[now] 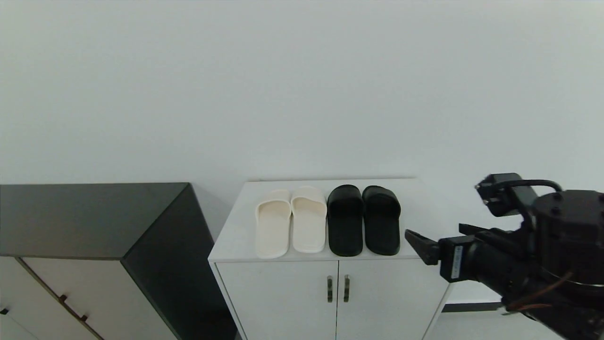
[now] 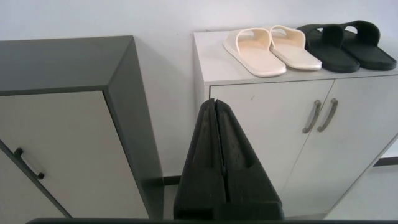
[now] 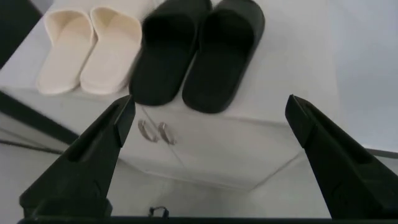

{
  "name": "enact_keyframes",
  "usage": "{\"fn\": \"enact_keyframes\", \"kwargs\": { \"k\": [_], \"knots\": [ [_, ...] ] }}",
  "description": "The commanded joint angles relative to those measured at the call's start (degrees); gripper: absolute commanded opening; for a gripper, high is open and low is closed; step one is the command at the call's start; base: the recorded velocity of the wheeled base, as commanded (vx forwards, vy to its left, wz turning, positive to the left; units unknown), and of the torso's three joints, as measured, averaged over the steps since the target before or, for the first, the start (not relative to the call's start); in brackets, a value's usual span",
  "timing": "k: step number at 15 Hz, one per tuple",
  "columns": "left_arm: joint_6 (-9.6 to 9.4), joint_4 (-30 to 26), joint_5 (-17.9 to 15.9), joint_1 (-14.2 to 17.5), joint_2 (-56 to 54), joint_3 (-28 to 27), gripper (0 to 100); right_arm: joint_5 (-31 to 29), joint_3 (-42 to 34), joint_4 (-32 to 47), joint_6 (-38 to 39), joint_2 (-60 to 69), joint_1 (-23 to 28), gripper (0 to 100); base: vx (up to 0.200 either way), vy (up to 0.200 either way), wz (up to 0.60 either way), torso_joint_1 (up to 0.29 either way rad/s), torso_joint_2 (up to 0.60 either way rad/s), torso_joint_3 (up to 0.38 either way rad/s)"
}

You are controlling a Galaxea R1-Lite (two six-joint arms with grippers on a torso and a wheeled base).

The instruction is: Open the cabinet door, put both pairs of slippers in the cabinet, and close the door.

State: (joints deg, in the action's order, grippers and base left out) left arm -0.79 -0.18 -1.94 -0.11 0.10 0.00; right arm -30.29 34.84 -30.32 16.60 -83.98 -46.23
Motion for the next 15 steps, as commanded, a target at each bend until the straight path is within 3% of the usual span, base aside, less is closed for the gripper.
{"fn": "enact_keyframes", "kwargs": {
  "k": [1,3,8,15],
  "knots": [
    [0.0,0.0,0.0,0.0,0.0,0.0,0,-2.8,7.4,-6.2,-0.1,-15.5,-0.2,100,0.0,0.0,0.0,0.0,0.0,0.0],
    [0.0,0.0,0.0,0.0,0.0,0.0,0,-6.1,11.8,-10.8,-0.3,-23.6,0.1,100,0.0,0.0,0.0,0.0,0.0,0.0],
    [0.0,0.0,0.0,0.0,0.0,0.0,0,-6.3,23.1,-14.1,-0.8,-37.5,2.3,100,0.0,0.0,0.0,0.0,0.0,0.0],
    [0.09,0.0,0.0,0.0,0.0,0.0,0,-4.5,38.6,-13.3,-5.0,-50.1,9.1,100,0.0,0.0,0.0,0.0,0.0,0.0]
  ]
}}
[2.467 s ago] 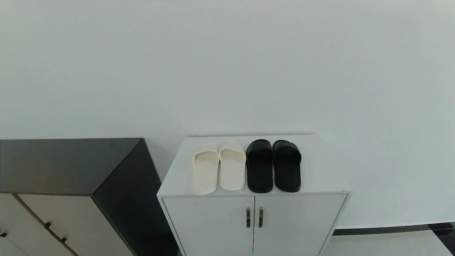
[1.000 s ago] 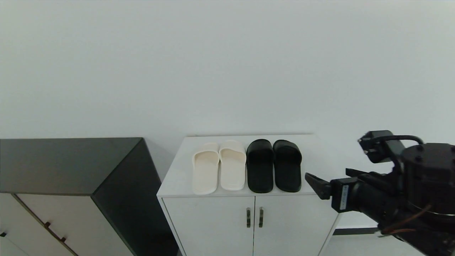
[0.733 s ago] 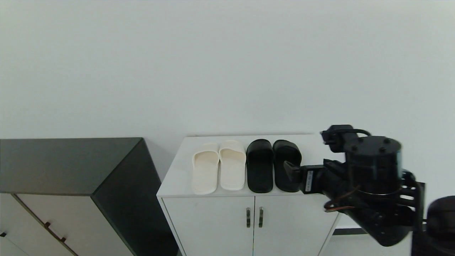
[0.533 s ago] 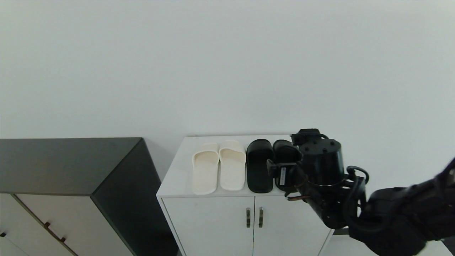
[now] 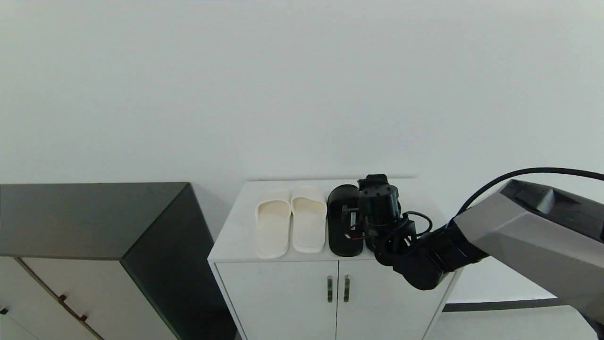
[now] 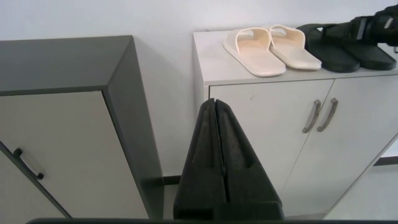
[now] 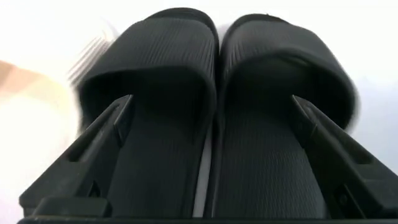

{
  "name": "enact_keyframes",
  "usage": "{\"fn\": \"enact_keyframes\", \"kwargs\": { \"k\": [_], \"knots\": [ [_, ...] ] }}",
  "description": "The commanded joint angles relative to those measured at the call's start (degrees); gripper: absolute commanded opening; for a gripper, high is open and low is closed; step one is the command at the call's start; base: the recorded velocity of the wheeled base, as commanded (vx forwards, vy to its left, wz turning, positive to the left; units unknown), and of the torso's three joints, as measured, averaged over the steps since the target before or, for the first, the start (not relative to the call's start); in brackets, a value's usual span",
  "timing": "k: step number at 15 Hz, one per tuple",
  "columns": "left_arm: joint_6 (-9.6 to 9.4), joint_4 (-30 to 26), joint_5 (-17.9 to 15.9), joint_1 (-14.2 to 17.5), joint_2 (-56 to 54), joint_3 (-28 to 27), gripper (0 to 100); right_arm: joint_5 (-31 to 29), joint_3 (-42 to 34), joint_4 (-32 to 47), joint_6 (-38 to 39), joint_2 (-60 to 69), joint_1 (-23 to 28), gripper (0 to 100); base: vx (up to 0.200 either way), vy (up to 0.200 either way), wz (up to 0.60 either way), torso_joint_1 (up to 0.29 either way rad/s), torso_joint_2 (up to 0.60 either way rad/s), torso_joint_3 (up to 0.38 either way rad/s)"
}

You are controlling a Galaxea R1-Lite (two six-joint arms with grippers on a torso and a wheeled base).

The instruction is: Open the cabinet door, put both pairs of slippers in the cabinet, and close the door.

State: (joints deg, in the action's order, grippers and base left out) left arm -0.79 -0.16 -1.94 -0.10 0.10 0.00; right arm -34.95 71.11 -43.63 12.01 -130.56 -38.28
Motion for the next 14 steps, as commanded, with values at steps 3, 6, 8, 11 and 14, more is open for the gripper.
{"fn": "enact_keyframes", "kwargs": {
  "k": [3,6,8,11,14],
  "knots": [
    [0.09,0.0,0.0,0.0,0.0,0.0,0,1.6,8.2,3.0,-1.2,-6.8,2.7,100,0.0,0.0,0.0,0.0,0.0,0.0],
    [0.0,0.0,0.0,0.0,0.0,0.0,0,1.6,13.5,4.3,-1.2,-9.4,4.3,100,0.0,0.0,0.0,0.0,0.0,0.0],
    [0.0,0.0,0.0,0.0,0.0,0.0,0,1.8,15.9,6.4,-1.3,-9.9,4.7,100,0.0,0.0,0.0,0.0,0.0,0.0],
    [0.0,0.0,0.0,0.0,0.0,0.0,0,2.2,17.4,7.0,-1.4,-9.9,4.9,0,0.0,0.0,0.0,0.0,0.0,0.0],
    [0.09,0.0,0.0,0.0,0.0,0.0,0,2.1,17.1,6.8,-1.7,-9.0,4.9,0,0.0,0.0,0.0,0.0,0.0,0.0]
  ]
}}
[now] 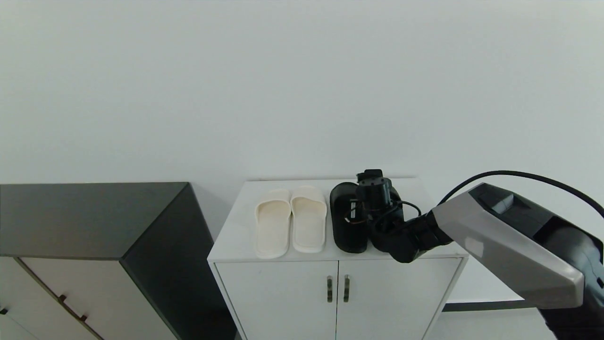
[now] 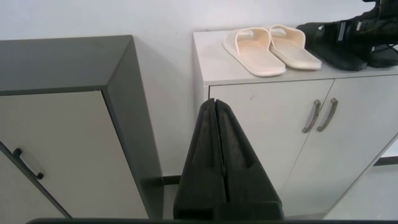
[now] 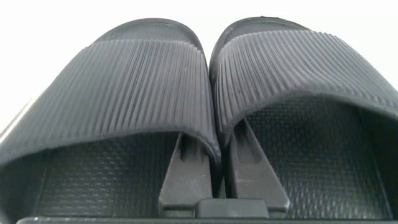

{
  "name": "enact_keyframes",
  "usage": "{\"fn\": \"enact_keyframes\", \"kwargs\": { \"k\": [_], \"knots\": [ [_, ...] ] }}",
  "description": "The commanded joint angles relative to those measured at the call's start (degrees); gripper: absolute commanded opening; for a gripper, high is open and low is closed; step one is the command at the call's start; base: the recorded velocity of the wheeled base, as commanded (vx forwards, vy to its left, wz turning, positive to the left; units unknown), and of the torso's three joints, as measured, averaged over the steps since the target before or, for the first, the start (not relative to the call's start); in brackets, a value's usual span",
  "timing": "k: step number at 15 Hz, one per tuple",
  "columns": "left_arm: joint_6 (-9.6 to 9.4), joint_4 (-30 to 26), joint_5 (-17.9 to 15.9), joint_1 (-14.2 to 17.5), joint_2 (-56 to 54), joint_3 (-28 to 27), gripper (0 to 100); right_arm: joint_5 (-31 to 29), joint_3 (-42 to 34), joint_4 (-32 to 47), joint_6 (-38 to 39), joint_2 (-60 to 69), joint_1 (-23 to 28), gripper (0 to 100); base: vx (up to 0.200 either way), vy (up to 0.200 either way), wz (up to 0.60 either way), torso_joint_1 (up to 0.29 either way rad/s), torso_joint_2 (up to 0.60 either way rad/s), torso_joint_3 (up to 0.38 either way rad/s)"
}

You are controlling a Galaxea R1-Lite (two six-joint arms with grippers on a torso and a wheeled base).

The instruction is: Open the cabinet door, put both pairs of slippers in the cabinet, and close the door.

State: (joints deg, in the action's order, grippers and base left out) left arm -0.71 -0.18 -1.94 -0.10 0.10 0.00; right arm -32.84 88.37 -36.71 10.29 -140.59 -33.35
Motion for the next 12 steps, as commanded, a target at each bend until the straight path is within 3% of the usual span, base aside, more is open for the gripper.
{"fn": "enact_keyframes", "kwargs": {
  "k": [1,4,7,10,12],
  "knots": [
    [0.0,0.0,0.0,0.0,0.0,0.0,0,-0.1,-0.2,-0.1,0.0,1.4,0.0,0,0.0,0.0,0.0,0.0,0.0,0.0],
    [-0.08,0.0,0.0,0.0,0.0,0.0,0,-0.4,-8.1,-0.4,0.0,9.5,-1.4,0,0.0,0.0,0.0,0.0,0.0,0.0],
    [-0.26,0.0,0.0,0.0,0.0,0.0,0,2.3,-24.2,-4.9,-0.4,21.2,-3.9,0,0.0,0.0,0.0,0.0,0.0,0.0],
    [-0.79,0.0,-0.1,0.0,0.0,0.0,0,16.8,-44.3,-11.2,-2.5,34.7,-5.8,0,0.0,0.0,0.0,0.0,0.0,0.0],
    [-0.7,0.0,-0.1,0.0,0.0,0.0,0,25.0,-53.3,-13.3,-2.6,41.5,-6.3,0,0.0,0.0,0.0,0.0,0.0,0.0]
  ]
}}
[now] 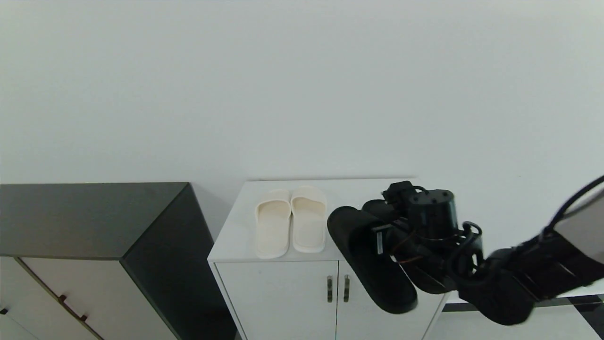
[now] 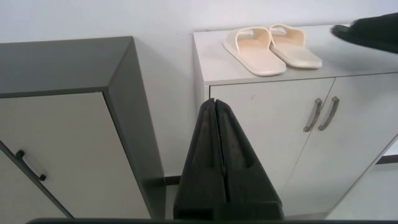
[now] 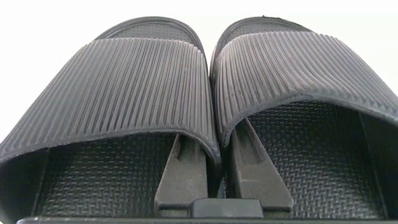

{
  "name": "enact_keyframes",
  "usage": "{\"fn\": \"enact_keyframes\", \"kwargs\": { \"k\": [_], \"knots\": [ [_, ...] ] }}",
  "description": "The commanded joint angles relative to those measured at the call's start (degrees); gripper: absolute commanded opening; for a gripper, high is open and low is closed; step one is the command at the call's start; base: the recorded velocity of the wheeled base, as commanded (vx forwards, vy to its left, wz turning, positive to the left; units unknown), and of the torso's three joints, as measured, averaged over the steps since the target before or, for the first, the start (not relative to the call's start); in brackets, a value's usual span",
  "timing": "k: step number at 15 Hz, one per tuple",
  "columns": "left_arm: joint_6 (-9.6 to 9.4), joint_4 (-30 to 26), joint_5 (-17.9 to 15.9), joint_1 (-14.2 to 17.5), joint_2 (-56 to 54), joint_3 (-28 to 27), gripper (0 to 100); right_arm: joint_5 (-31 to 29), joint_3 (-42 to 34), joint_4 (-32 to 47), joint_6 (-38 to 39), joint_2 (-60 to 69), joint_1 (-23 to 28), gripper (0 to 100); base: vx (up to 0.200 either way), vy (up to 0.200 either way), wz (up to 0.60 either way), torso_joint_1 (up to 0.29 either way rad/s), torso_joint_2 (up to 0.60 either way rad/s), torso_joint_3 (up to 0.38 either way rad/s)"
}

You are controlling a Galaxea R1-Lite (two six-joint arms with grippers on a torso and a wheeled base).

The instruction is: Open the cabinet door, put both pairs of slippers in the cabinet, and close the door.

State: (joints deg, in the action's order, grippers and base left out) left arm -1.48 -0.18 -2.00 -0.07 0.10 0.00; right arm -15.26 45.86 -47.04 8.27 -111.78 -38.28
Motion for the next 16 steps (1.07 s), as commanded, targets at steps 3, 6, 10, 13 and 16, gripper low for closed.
{"fn": "enact_keyframes", "kwargs": {
  "k": [3,6,10,13,16],
  "knots": [
    [0.16,0.0,0.0,0.0,0.0,0.0,0,20.9,-18.3,-2.7,-1.8,18.8,-2.1,0,0.0,0.0,0.0,0.0,0.0,0.0],
    [0.16,0.0,0.0,0.0,0.0,0.0,0,22.8,-19.9,-3.0,-4.0,18.7,-2.1,0,0.0,0.0,0.0,0.0,0.0,0.0],
    [0.16,0.0,0.0,0.1,0.0,0.0,0,22.9,-20.3,-3.1,-4.0,17.8,-2.1,0,-0.15,0.0,0.0,0.002,0.0,0.002],
    [0.24,0.0,0.0,0.0,0.0,0.0,0,22.8,-20.4,-3.1,-4.0,17.1,-2.3,0,0.0,0.0,0.0,0.0,0.0,0.0],
    [0.33,0.0,0.0,0.0,0.0,0.0,0,22.9,-20.6,-3.1,-4.0,17.1,-2.4,0,0.0,0.0,0.0,0.0,0.0,0.0]
  ]
}}
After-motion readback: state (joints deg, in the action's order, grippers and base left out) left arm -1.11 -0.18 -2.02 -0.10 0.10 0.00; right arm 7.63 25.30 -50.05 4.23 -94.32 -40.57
